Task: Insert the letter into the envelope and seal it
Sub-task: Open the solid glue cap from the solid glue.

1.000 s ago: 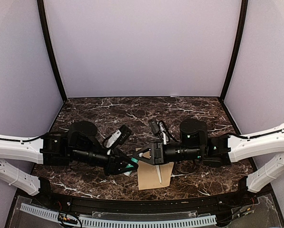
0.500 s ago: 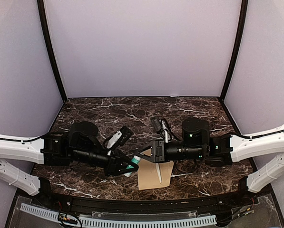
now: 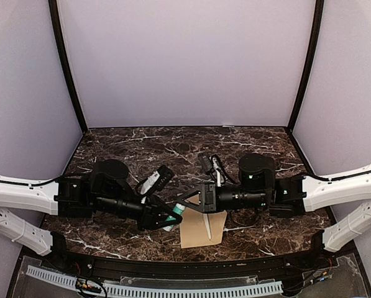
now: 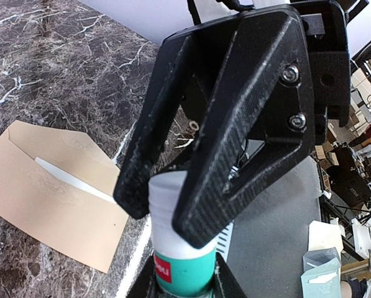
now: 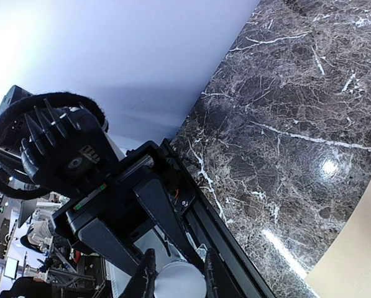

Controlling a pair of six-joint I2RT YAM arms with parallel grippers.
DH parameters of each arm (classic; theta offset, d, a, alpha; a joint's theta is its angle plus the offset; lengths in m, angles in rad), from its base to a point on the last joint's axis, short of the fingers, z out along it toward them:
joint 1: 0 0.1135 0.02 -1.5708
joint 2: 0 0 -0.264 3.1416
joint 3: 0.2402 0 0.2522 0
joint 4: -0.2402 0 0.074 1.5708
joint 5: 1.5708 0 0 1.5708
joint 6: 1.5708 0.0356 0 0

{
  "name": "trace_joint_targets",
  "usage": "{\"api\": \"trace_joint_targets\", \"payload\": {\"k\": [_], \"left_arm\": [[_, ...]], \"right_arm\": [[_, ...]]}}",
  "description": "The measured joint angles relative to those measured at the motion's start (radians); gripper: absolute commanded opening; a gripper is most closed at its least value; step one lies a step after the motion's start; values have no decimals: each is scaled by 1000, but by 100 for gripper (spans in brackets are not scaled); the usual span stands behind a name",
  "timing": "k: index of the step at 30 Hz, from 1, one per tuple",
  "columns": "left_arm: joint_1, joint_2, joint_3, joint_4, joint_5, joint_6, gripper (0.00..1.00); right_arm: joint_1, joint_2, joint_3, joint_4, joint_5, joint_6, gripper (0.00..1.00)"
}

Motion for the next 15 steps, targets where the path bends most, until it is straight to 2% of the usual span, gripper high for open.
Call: {"api": "trace_joint_targets", "payload": {"k": [15], "left_arm": [[0,61,-1,89,-1,10,0]], "right_arm": [[14,-77,0,-126,110,-21,6]]}}
